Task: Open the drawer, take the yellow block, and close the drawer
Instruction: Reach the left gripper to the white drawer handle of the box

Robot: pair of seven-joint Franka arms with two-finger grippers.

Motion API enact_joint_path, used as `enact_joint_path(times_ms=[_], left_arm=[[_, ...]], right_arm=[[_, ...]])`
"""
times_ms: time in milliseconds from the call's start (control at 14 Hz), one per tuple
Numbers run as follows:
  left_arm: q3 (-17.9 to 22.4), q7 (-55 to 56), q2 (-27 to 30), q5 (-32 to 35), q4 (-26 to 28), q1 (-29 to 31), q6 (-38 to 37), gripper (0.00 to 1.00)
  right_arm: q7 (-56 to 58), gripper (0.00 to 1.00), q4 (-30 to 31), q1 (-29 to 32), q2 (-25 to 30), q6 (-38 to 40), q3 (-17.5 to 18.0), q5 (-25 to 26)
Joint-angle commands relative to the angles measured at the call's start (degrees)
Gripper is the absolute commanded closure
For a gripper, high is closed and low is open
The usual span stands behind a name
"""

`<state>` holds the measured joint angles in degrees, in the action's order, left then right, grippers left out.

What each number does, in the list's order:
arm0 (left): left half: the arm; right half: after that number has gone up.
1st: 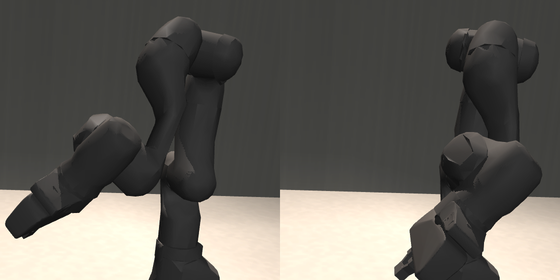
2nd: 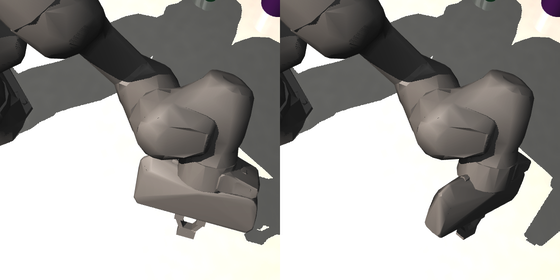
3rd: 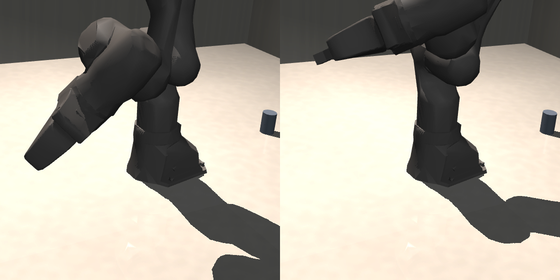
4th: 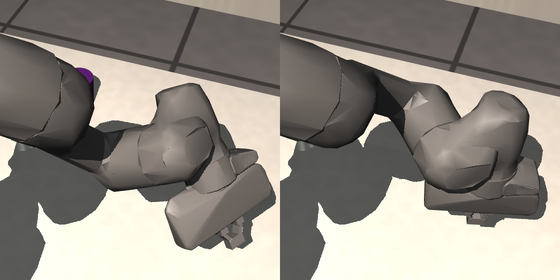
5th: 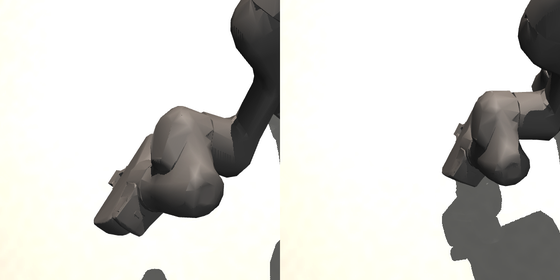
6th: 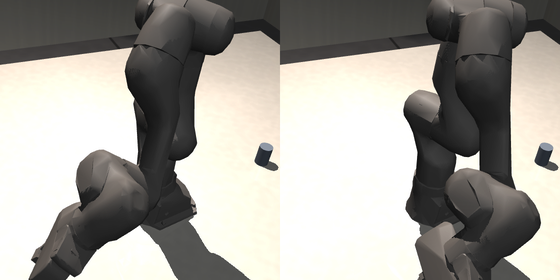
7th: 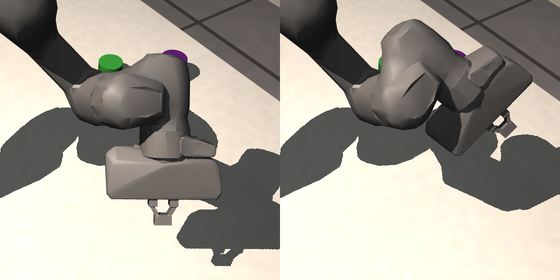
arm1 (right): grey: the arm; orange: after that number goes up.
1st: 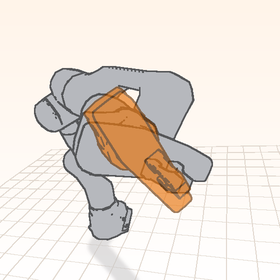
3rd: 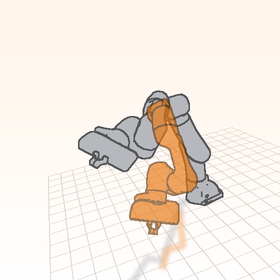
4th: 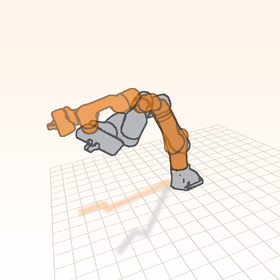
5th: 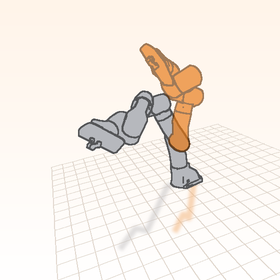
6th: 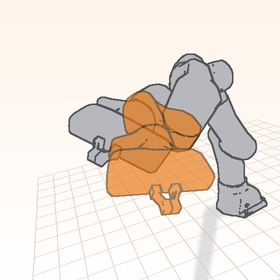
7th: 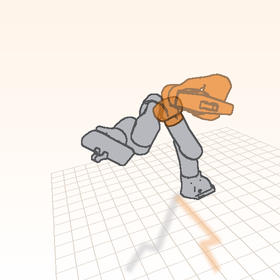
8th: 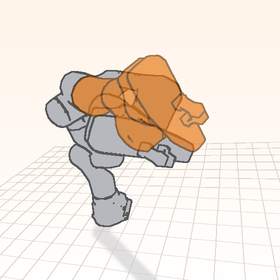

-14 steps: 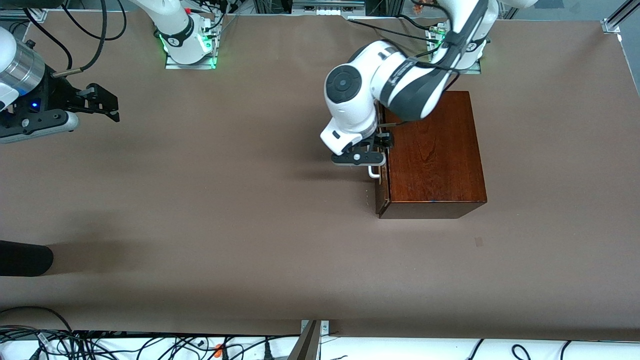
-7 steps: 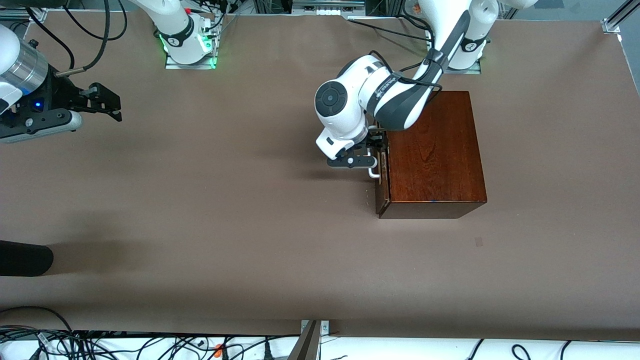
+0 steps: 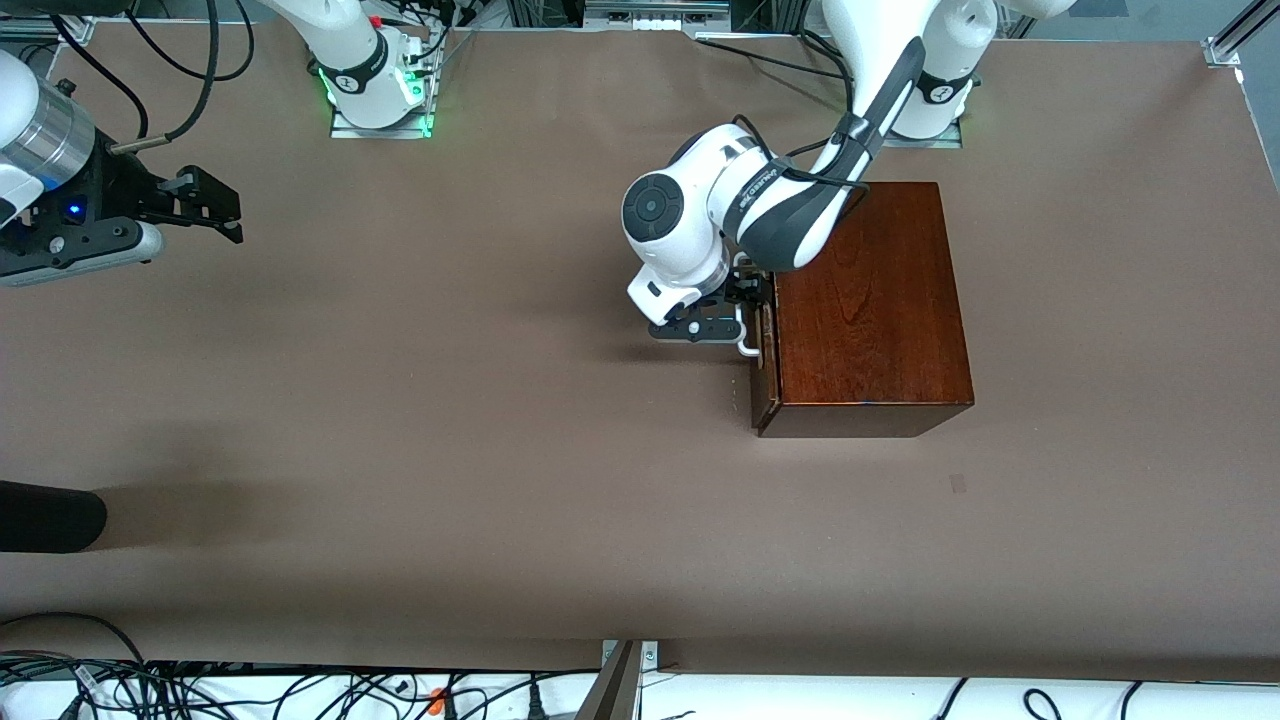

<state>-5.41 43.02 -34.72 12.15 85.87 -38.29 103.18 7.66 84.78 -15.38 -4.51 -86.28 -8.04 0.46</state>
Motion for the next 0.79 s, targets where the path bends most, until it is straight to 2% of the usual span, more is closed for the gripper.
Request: enact_joint_path(times_ms=[0, 714], left_arm=[[0.6, 1.3, -0.4, 2.8, 0.3, -0.6, 0.4, 0.0], [0.6, 2.3, -2.5, 2.7, 0.3, -1.0, 5.8, 0.0]], right_arm=[[-0.4, 0.0, -0.1, -0.1, 0.6, 0.2, 0.0, 0.9], [0.2, 0.0, -0.2, -0.2, 0.6, 0.2, 0.2, 0.9]])
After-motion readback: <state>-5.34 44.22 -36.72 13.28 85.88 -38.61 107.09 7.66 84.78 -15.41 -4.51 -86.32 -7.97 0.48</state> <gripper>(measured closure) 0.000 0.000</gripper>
